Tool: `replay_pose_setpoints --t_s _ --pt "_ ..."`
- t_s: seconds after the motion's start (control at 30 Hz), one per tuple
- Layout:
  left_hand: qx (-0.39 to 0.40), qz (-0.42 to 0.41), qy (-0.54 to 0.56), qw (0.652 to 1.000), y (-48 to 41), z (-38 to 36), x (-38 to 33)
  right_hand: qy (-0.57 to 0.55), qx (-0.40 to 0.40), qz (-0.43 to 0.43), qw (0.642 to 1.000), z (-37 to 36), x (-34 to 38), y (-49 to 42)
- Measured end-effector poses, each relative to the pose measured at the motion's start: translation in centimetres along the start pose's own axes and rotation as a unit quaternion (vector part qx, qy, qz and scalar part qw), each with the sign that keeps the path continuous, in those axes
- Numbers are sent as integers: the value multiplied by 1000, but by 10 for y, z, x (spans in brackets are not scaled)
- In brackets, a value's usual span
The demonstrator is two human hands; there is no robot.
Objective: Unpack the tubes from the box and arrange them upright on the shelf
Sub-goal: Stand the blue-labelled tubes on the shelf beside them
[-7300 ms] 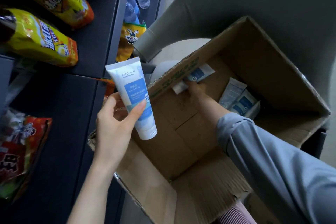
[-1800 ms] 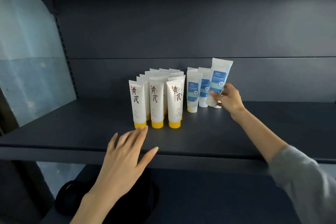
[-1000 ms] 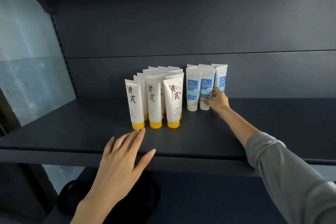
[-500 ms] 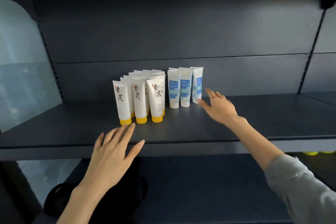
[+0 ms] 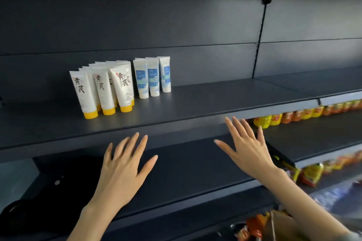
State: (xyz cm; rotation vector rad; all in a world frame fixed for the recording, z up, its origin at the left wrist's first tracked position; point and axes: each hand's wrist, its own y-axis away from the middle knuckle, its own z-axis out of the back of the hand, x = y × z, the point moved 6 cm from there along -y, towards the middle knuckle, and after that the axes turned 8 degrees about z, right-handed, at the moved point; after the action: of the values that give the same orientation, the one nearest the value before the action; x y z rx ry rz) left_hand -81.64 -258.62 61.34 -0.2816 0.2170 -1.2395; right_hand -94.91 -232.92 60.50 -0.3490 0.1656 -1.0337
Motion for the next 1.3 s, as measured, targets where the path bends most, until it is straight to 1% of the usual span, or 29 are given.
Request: replay_pose_setpoints --t_s 0.1,0.23,0.4,0.5,0.7,0.8,0.93,1.07,1.17,1.3 --pt "9 -36 3 999 8 -8 -26 9 19 -49 999 -11 -28 42" --pt "41 -68 24 997 12 -25 -55 13 43 -110 993 -29 -62 91" --pt "53 -96 49 993 5 -50 -88 10 58 -168 984 -48 -107 131" --pt "64 -115 54 990 -1 -66 -115 29 73 -192 978 -59 -136 151" --pt "118 -170 50 977 -10 -110 -192 8 100 -274 956 -87 -203 199" --pt "147 -198 63 967 -10 -138 -242 -10 95 -316 944 -92 -238 228" --pt "194 -251 49 947 0 -178 -318 -20 90 -395 914 -99 -294 272" --pt "240 -296 52 923 14 -219 -388 -46 76 -473 876 -112 -344 321" --pt "267 -320 45 908 24 -246 -432 -73 70 -527 844 -126 -371 358" --pt "301 -349 35 887 45 -273 -481 -107 59 -576 808 -147 -394 395"
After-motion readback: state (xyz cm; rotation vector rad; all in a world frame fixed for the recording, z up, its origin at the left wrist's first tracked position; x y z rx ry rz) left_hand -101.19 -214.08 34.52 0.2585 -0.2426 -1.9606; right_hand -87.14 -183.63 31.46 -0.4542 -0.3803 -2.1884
